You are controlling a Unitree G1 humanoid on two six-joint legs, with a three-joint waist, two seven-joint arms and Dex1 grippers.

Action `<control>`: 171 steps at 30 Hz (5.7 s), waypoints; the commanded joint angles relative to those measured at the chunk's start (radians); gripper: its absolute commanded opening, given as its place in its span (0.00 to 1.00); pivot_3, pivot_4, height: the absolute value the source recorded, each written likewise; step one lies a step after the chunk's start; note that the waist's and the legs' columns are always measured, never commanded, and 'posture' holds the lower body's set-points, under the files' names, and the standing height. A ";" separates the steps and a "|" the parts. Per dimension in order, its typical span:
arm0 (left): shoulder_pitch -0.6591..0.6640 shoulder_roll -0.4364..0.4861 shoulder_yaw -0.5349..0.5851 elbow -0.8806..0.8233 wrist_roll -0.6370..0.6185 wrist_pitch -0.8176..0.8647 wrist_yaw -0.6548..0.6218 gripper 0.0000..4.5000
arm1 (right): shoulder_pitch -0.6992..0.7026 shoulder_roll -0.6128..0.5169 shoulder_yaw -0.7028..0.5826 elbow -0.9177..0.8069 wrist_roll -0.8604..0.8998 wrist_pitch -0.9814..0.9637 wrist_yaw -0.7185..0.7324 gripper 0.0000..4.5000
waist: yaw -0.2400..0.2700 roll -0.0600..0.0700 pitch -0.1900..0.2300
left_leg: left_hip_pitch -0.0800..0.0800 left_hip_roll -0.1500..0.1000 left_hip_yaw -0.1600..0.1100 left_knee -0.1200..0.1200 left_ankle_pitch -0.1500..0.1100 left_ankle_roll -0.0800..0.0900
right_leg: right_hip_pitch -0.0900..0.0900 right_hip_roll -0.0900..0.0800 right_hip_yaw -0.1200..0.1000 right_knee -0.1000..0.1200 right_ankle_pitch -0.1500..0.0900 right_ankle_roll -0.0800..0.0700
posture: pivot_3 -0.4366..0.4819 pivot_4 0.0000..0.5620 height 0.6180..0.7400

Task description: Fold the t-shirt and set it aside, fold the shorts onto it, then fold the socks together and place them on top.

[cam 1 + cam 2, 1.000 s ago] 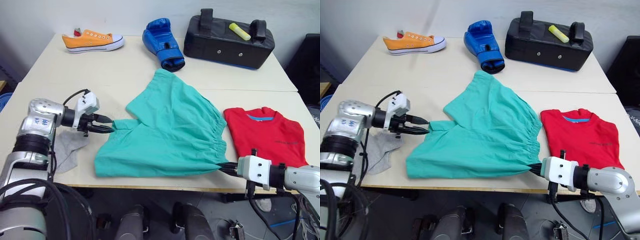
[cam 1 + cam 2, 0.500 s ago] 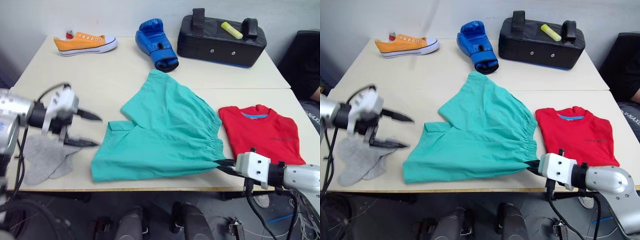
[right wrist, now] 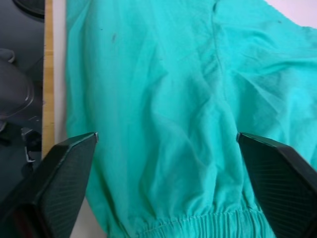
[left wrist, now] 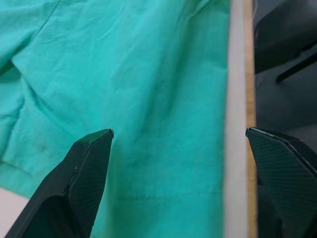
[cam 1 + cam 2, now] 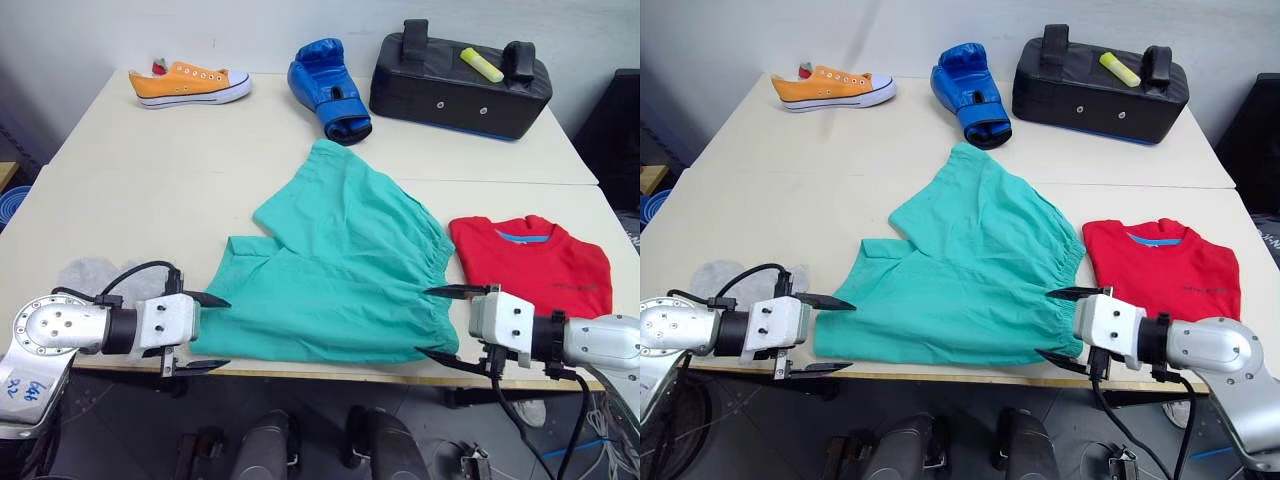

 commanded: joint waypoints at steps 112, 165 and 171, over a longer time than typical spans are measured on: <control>-1.078 -0.373 -0.415 1.442 0.545 -0.785 0.312 1.00 | -0.275 0.040 0.525 0.033 -0.622 0.160 -0.554 0.99 | -0.012 -0.006 -0.010 | -0.014 -0.003 0.018 0.005 0.006 0.016 | -0.019 -0.002 0.009 0.002 0.010 0.007 | 0.48 0.27 1.00; -0.406 0.023 0.153 0.134 -0.762 0.903 0.056 0.43 | 0.258 -0.431 -0.157 0.126 0.577 -0.287 -0.145 0.74 | -0.008 0.008 -0.006 | 0.017 0.005 0.006 0.000 -0.007 0.001 | 0.012 0.005 0.007 0.002 -0.008 -0.002 | 0.48 0.27 1.00; -0.525 -0.074 -0.231 0.210 -0.380 0.587 0.008 0.04 | -0.095 -0.261 0.095 -0.032 0.604 0.050 -0.389 0.38 | -0.012 0.007 -0.008 | 0.018 0.004 0.006 -0.005 -0.005 -0.007 | 0.011 0.004 0.005 0.000 -0.007 -0.003 | 0.48 0.27 1.00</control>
